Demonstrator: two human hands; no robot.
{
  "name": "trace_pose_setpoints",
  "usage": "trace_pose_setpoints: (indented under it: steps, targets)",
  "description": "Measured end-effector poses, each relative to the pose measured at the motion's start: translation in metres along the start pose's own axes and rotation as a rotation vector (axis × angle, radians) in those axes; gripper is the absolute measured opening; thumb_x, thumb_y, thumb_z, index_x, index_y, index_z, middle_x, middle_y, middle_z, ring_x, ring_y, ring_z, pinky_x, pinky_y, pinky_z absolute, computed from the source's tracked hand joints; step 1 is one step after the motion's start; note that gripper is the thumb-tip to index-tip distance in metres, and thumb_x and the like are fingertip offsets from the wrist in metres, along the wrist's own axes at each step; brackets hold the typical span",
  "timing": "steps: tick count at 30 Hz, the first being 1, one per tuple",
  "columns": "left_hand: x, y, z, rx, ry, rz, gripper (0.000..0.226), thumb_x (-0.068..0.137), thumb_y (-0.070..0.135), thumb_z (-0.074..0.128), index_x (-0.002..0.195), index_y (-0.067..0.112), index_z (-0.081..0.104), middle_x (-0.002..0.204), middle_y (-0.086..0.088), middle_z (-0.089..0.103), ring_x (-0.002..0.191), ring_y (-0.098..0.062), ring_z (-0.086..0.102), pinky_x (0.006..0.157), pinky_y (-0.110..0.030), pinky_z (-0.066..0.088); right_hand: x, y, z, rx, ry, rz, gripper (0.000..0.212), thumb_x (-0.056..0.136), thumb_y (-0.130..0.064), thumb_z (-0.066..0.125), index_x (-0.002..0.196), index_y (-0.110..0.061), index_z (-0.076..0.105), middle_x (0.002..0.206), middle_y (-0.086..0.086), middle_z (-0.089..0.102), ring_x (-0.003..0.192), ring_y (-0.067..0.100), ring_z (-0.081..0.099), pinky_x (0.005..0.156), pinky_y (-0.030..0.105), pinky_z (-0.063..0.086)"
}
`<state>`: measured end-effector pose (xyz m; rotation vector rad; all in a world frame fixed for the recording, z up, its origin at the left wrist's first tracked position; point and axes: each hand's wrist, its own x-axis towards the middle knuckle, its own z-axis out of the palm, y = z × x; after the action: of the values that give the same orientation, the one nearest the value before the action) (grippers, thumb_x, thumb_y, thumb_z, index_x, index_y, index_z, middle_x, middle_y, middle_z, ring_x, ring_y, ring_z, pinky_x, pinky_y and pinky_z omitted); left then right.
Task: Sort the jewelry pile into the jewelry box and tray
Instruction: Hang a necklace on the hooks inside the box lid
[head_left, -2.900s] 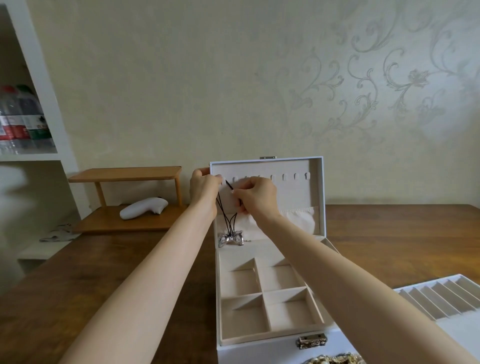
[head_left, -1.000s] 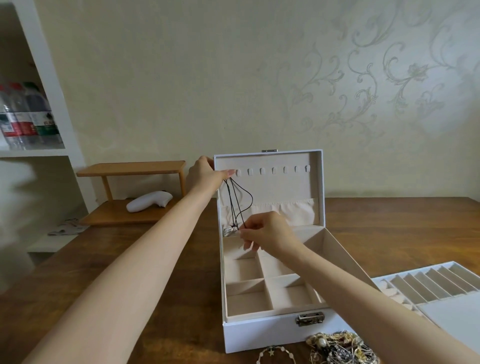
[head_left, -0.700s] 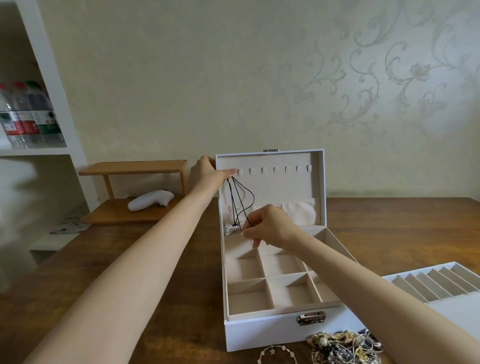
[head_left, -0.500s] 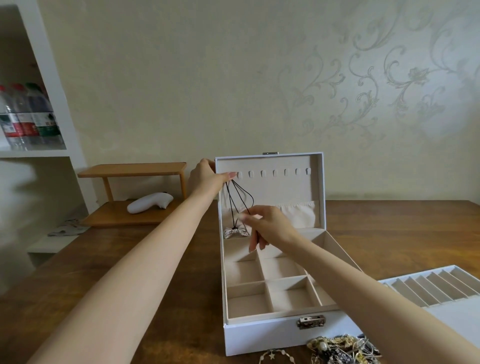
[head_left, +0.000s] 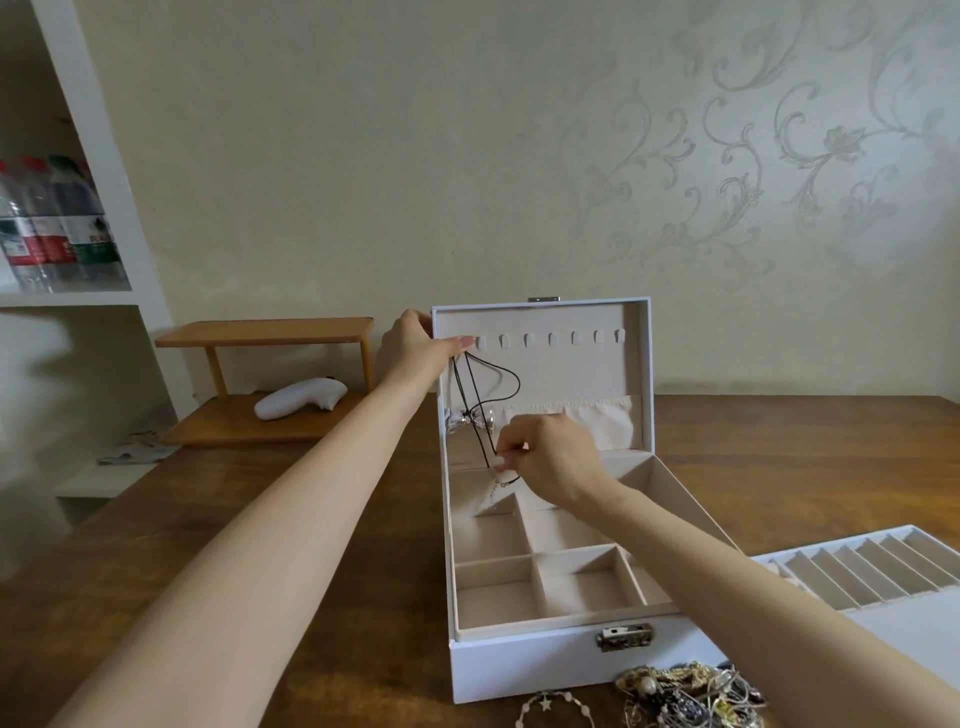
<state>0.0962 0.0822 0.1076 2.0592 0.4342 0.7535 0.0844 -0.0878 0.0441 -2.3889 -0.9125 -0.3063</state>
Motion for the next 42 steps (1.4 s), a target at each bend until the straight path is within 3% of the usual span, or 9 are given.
trace_pose_setpoints:
  steps: [6, 9, 12, 20, 26, 30, 33, 35, 42]
  targets:
    - [0.001, 0.0, 0.0, -0.003, -0.002, -0.007, 0.051, 0.074, 0.038, 0.078, 0.11, 0.013, 0.052, 0.105, -0.001, 0.062, 0.087, -0.019, 0.055, 0.075, -0.032, 0.047, -0.004, 0.015, -0.005, 0.077, -0.149, 0.113, 0.01, 0.084, -0.015, 0.066, 0.083, -0.007, 0.072, 0.065, -0.003, 0.061, 0.067, 0.014, 0.052, 0.066, 0.028, 0.04]
    - [0.001, 0.0, 0.0, -0.002, -0.002, -0.01, 0.051, 0.075, 0.037, 0.078, 0.111, 0.012, 0.052, 0.11, -0.004, 0.063, 0.087, -0.019, 0.055, 0.074, -0.031, 0.046, -0.003, 0.017, -0.004, 0.082, 0.148, 0.162, 0.025, 0.083, -0.019, 0.069, 0.107, -0.015, 0.065, 0.096, 0.002, 0.058, 0.081, 0.019, 0.057, 0.067, 0.028, 0.04]
    - [0.0, 0.001, 0.001, 0.015, -0.004, -0.007, 0.052, 0.077, 0.036, 0.076, 0.115, 0.011, 0.051, 0.114, -0.006, 0.062, 0.088, -0.018, 0.053, 0.073, -0.031, 0.044, 0.002, -0.005, -0.001, -0.031, 0.389, -0.023, 0.019, 0.084, -0.028, 0.068, 0.099, -0.019, 0.064, 0.098, 0.002, 0.057, 0.08, 0.022, 0.06, 0.061, 0.03, 0.042]
    - [0.001, 0.0, 0.001, -0.002, -0.015, -0.023, 0.051, 0.072, 0.037, 0.08, 0.11, 0.012, 0.054, 0.111, -0.007, 0.065, 0.098, -0.025, 0.061, 0.086, -0.04, 0.051, 0.027, -0.027, 0.028, -0.391, 0.26, 0.002, 0.037, 0.097, -0.045, 0.04, 0.091, -0.014, 0.06, 0.096, 0.006, 0.061, 0.082, 0.029, 0.062, 0.053, 0.031, 0.024]
    - [0.003, -0.002, 0.001, -0.007, -0.013, -0.02, 0.051, 0.073, 0.035, 0.08, 0.11, 0.012, 0.054, 0.111, -0.006, 0.065, 0.095, -0.023, 0.059, 0.085, -0.038, 0.05, 0.025, -0.019, 0.033, -0.211, 0.254, -0.077, 0.013, 0.086, -0.016, 0.061, 0.076, -0.009, 0.061, 0.082, 0.008, 0.063, 0.069, 0.032, 0.059, 0.046, 0.028, 0.018]
    - [0.001, 0.001, 0.001, -0.003, -0.008, -0.015, 0.053, 0.075, 0.035, 0.078, 0.114, 0.011, 0.053, 0.114, -0.008, 0.064, 0.101, -0.025, 0.06, 0.082, -0.034, 0.049, 0.025, -0.023, 0.021, -0.298, 0.255, -0.269, 0.026, 0.053, -0.001, 0.083, 0.057, -0.011, 0.06, 0.058, 0.003, 0.06, 0.044, 0.028, 0.057, 0.044, 0.016, 0.009]
    - [-0.001, 0.001, 0.001, 0.004, -0.009, -0.012, 0.053, 0.077, 0.034, 0.077, 0.117, 0.011, 0.051, 0.117, -0.008, 0.062, 0.101, -0.024, 0.059, 0.077, -0.03, 0.046, 0.027, -0.026, 0.011, -0.398, 0.147, -0.361, 0.006, 0.077, -0.002, 0.066, 0.08, -0.007, 0.066, 0.083, 0.008, 0.066, 0.072, 0.034, 0.063, 0.048, 0.025, 0.018]
    - [-0.001, 0.002, 0.001, 0.002, -0.009, -0.009, 0.052, 0.077, 0.034, 0.076, 0.117, 0.011, 0.051, 0.117, -0.008, 0.062, 0.096, -0.02, 0.057, 0.075, -0.029, 0.044, 0.031, -0.026, 0.007, -0.472, 0.098, -0.404, 0.011, 0.085, -0.004, 0.055, 0.09, -0.007, 0.064, 0.094, 0.007, 0.065, 0.084, 0.033, 0.061, 0.048, 0.028, 0.016]
    - [-0.001, 0.001, 0.0, 0.004, -0.009, -0.009, 0.053, 0.076, 0.035, 0.077, 0.116, 0.011, 0.052, 0.116, -0.007, 0.063, 0.098, -0.022, 0.058, 0.075, -0.03, 0.046, 0.035, -0.024, -0.001, -0.549, -0.064, -0.426, 0.007, 0.091, -0.012, 0.052, 0.085, -0.013, 0.056, 0.098, 0.004, 0.065, 0.09, 0.028, 0.06, 0.062, 0.029, 0.027]
